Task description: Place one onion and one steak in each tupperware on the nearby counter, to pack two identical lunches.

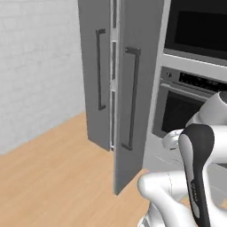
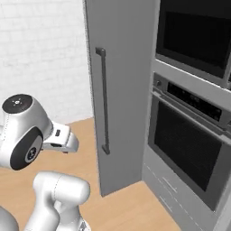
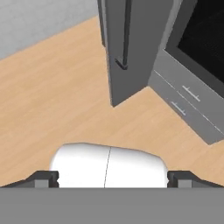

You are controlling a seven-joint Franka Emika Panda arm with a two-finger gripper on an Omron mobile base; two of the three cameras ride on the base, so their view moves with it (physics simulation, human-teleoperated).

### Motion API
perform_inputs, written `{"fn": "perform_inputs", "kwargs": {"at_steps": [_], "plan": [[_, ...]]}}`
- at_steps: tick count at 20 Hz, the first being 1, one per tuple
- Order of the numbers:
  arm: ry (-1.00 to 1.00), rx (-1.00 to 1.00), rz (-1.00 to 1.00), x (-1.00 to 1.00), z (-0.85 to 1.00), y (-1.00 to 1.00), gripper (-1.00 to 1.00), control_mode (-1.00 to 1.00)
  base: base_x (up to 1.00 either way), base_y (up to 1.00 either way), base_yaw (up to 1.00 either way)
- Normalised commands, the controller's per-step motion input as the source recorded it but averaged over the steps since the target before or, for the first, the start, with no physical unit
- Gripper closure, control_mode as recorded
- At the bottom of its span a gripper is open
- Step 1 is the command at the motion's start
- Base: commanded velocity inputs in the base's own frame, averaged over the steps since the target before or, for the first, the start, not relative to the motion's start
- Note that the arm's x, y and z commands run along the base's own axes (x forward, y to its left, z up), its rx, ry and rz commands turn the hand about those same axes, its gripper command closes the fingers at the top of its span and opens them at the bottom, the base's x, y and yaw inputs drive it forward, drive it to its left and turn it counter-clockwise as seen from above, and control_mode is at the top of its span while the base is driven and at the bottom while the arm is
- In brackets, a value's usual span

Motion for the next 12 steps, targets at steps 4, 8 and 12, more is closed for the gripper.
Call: {"fn": "perform_inputs", "kwargs": {"at_steps": [4,8,12], "plan": [[0.0,0.0,0.0,0.0,0.0,0.0,-1.0,1.0,0.27,1.0,0.47],[0.0,0.0,0.0,0.0,0.0,0.0,-1.0,1.0,0.93,1.0,0.3],[0.0,0.0,0.0,0.0,0.0,0.0,-1.0,1.0,1.0,0.96,-0.02]]}}
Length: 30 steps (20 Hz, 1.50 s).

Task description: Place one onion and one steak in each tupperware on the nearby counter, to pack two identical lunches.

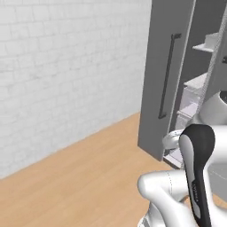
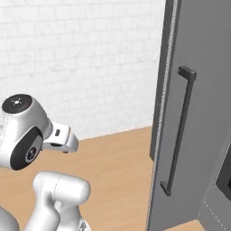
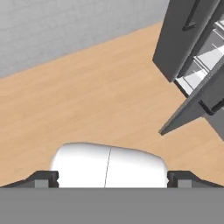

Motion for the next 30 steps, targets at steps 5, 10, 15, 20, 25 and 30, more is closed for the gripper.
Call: {"fn": "perform_inputs", "kwargs": {"at_steps": [5,10,15,20,25,30], "plan": [[0.0,0.0,0.0,0.0,0.0,0.0,-1.0,1.0,1.0,0.65,-0.53],[0.0,0.0,0.0,0.0,0.0,0.0,-1.0,1.0,1.0,0.5,-0.65],[0.0,0.0,0.0,0.0,0.0,0.0,-1.0,1.0,0.97,0.37,-0.6],[0.0,0.0,0.0,0.0,0.0,0.0,-1.0,1.0,0.76,0.04,-0.55],[0.0,0.0,0.0,0.0,0.0,0.0,-1.0,1.0,0.51,0.0,-0.39],[0.0,0.0,0.0,0.0,0.0,0.0,-1.0,1.0,0.32,0.12,-0.17]]}}
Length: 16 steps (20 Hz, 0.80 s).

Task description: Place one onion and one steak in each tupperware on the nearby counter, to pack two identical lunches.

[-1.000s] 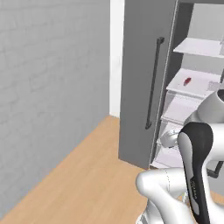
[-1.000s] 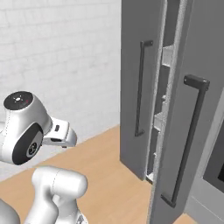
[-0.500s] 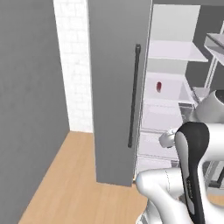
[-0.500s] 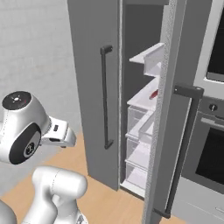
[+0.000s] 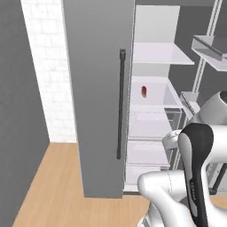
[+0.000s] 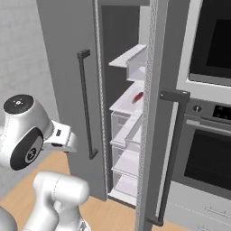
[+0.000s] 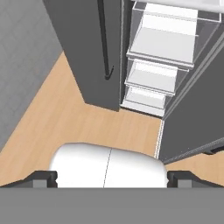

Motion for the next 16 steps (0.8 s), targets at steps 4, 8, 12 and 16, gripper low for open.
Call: {"fn": "perform_inputs", "kwargs": {"at_steps": [4,8,12,16], "plan": [[0.0,0.0,0.0,0.0,0.0,0.0,-1.0,1.0,0.36,-0.01,-0.15],[0.0,0.0,0.0,0.0,0.0,0.0,-1.0,1.0,0.62,0.0,-0.21],[0.0,0.0,0.0,0.0,0.0,0.0,-1.0,1.0,0.65,0.0,-0.26],[0.0,0.0,0.0,0.0,0.0,0.0,-1.0,1.0,0.67,0.0,-0.26]]}}
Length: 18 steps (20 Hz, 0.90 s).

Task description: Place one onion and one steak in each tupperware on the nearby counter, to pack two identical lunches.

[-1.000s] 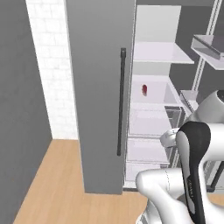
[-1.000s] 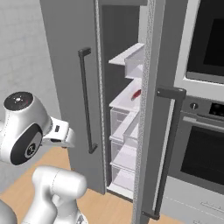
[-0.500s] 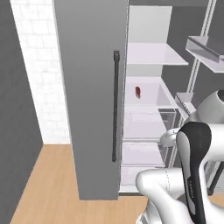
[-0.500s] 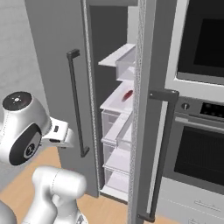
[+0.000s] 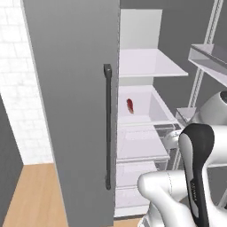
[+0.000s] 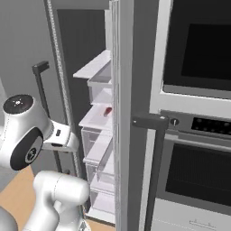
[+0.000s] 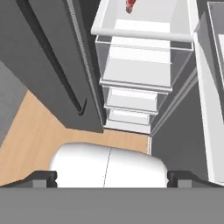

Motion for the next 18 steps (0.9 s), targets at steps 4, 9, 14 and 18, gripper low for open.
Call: {"fn": "perform_inputs", "kwargs": {"at_steps": [4,9,14,18], "plan": [[0.0,0.0,0.0,0.0,0.0,0.0,-1.0,1.0,0.7,0.0,-0.22],[0.0,0.0,-0.02,0.09,0.0,0.0,-1.0,-1.0,0.45,0.0,-0.12],[-0.01,0.0,-0.05,0.8,-0.25,0.13,-1.0,-1.0,0.0,0.0,0.0],[0.0,0.0,0.0,0.99,-0.4,0.08,-1.0,-1.0,0.0,0.0,0.0]]}}
